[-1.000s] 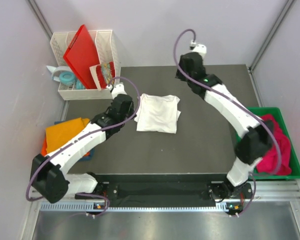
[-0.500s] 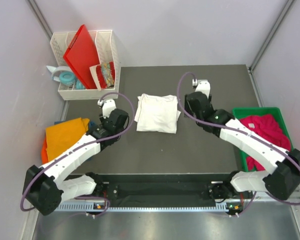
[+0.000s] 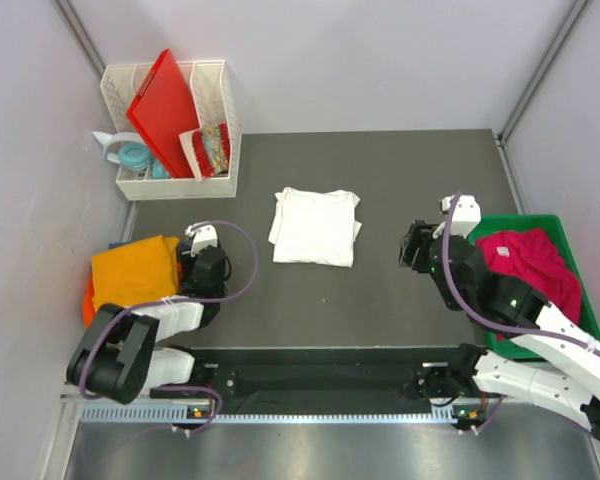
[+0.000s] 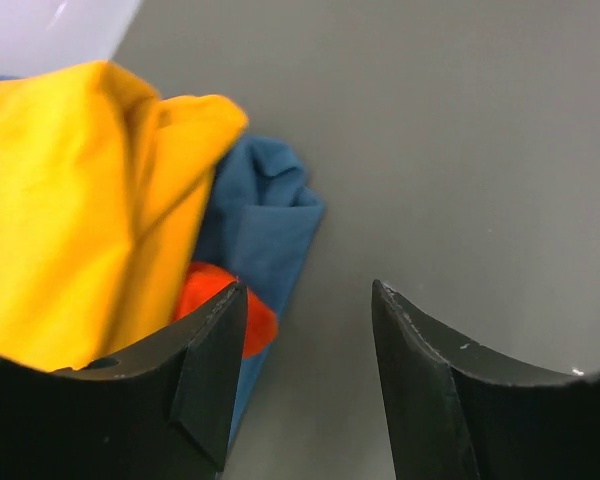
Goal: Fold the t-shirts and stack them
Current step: Put the neatly folded tshirt into the corner of the board with the left arm
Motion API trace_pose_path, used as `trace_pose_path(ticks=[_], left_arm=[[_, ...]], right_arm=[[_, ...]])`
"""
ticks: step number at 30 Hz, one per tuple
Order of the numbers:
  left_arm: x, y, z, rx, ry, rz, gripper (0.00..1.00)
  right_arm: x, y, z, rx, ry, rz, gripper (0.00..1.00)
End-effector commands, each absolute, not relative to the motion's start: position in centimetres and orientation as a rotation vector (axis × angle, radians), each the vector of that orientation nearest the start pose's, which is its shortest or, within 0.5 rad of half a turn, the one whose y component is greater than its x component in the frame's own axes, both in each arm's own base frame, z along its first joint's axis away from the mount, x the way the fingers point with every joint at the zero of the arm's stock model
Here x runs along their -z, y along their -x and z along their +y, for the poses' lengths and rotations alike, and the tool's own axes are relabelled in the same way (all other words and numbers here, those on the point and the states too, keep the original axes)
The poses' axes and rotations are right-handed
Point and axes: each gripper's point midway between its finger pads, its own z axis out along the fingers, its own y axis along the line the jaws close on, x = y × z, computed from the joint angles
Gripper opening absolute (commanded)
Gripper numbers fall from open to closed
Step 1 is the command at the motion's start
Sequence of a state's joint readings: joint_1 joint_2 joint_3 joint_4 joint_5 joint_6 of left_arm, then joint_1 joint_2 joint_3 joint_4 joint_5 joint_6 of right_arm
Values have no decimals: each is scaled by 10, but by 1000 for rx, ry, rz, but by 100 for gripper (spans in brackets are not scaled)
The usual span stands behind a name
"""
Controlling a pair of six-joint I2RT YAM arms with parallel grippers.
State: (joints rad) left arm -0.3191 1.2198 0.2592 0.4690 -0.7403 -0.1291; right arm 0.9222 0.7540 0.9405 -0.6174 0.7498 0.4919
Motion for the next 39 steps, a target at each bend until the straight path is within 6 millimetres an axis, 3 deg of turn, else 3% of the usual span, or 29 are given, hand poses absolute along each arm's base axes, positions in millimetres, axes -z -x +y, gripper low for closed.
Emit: trace_pose_path(ticks=[1,3,4,9,10,16,20,21,30,39], left_arm=[[-114,-349,11,-391,252,1683,57],[-120,-366,4,-348,242,1656,60],[-112,-374,0,-353,211,1667,83],[-101,-382,16,-353,241,1665,88],[-101,-386,8,-283,202,1680,97],[-103,-368,22,-241,277,1604,98],[-91,-370,18,-215,254,1644,98],[-98,-373,17,-223,233,1610,98],[-93,-376,17,-223,233,1634,99],[-90,-379,18,-215,236,1651,99]], right_arm=[[-253,-216,116,-178,-61,1942,62],[-246,-213,119,-191,-44,1961,62],[-244,-212,119,-192,-38,1968,62],[-241,-208,124,-192,16,2002,62],[-241,-208,125,-191,19,2001,62],[-232,-212,142,-212,99,2020,63],[-231,-217,150,-205,141,2014,63],[-233,-219,153,-210,148,2005,63],[-238,-227,165,-207,178,1990,63],[-245,-251,197,-258,153,1925,63]])
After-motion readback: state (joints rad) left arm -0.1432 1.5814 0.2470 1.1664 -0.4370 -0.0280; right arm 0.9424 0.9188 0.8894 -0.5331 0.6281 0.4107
